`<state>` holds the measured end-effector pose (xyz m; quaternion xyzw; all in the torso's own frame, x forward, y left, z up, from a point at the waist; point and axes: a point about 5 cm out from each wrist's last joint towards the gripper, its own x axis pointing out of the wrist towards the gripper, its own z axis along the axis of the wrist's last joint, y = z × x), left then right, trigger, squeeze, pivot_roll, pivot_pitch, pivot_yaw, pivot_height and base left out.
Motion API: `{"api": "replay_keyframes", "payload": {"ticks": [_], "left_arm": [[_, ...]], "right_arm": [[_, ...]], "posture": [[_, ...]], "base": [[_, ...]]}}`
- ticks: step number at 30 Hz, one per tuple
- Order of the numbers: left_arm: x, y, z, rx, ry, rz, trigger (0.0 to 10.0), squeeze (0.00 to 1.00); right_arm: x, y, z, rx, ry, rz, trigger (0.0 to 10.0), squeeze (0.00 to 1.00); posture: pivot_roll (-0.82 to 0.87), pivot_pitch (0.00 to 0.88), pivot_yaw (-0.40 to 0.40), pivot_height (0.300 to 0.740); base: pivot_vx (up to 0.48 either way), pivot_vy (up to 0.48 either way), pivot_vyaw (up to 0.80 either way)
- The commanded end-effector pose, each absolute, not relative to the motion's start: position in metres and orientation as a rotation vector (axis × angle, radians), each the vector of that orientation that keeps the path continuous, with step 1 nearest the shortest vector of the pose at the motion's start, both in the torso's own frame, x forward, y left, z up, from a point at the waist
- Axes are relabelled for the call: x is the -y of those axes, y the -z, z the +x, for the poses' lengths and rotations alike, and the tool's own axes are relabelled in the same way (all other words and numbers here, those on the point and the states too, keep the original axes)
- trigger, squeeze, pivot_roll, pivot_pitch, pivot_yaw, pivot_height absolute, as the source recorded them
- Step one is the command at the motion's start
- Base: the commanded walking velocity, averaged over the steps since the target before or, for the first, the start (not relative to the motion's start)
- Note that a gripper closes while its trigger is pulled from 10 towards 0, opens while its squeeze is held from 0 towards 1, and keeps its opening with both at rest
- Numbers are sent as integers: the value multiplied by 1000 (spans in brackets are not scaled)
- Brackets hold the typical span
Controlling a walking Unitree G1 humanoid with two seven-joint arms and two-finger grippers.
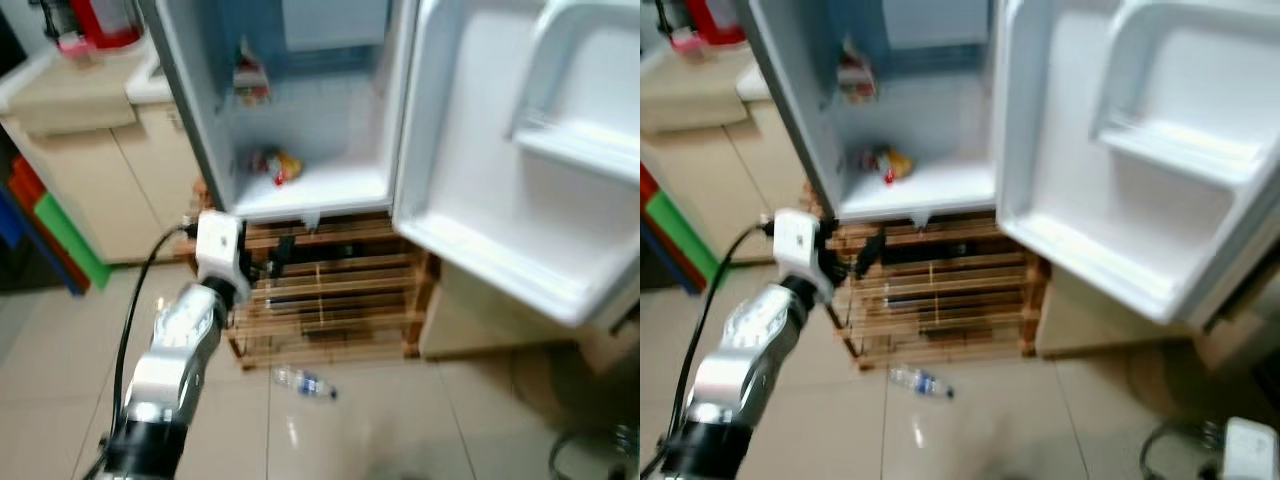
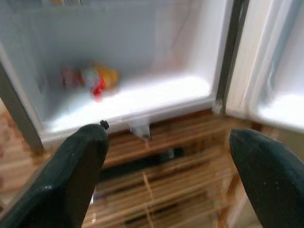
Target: Restocking fridge
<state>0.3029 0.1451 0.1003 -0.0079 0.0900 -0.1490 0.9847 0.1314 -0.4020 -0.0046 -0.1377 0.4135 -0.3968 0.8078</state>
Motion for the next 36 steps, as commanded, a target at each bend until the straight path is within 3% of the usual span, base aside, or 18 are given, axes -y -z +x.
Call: {"api": "replay_keyframes", "payload": {"ticks": [1,2,3,4,9,10,14,18,20,26,27,28,29,30,33,34,36], "left_arm": [[-162,-70,304,-395,234,70,10000,0],[-162,-70,304,-395,234,70,10000,0],[-173,-40,298,-578,215,76,10000,0],[-175,-32,297,-618,218,42,10000,0],[-188,-14,291,-710,186,56,10000,0],[-194,-4,286,-760,180,81,10000,0],[-199,16,271,-867,184,89,10000,0],[-203,41,244,-994,173,78,10000,0],[-210,52,228,-1047,154,107,10000,0],[-222,68,200,-1147,221,278,10000,0],[-236,79,173,-1242,291,437,10000,0],[-242,84,158,-1295,341,505,10000,0],[-242,84,158,-1295,341,505,10000,0],[-248,88,143,-1349,385,552,10000,0],[-257,95,107,-1469,555,639,10000,0],[-257,95,107,-1469,555,639,10000,0],[-259,99,89,-1517,681,709,10000,0]], "right_arm": [[409,-14,152,-781,875,-342,10000,0],[409,-14,152,-781,875,-342,10000,0],[414,-38,181,-655,883,-399,10000,0],[413,-48,193,-607,883,-417,10000,0],[408,-77,232,-480,863,-454,10000,0],[404,-96,253,-409,859,-459,10000,0],[396,-113,274,-329,832,-415,10000,0],[373,-111,290,-295,717,-335,10000,0],[350,-107,301,-256,589,-264,10000,0],[305,-99,307,-230,353,-167,10000,0],[278,-94,303,-243,186,-148,10000,0],[262,-93,300,-265,82,-131,10000,0],[262,-93,300,-265,82,-131,10000,0],[243,-96,295,-271,-57,-123,10000,0],[167,-124,247,-257,-705,-114,10000,0],[167,-124,247,-257,-705,-114,10000,0],[158,-130,223,-312,-878,-61,10000,0]], "posture": [[-114,0,86,740],[-114,0,86,740],[-115,0,92,740],[-116,0,93,740],[-123,0,98,740],[-119,0,91,740],[-98,0,70,740],[-100,0,63,740],[-106,0,68,740],[-118,0,79,740],[-122,0,83,740],[-124,0,83,740],[-124,0,83,740],[-125,0,83,740],[-134,0,85,740],[-134,0,85,740],[-149,0,76,740]], "base": [[0,0,0],[0,0,0],[0,0,0],[0,0,0],[0,0,0],[0,0,0],[0,0,0],[0,0,0],[0,0,0],[0,0,0],[0,0,0],[0,0,0],[0,0,0],[0,0,0],[0,0,0],[0,0,0],[0,0,0]]}}
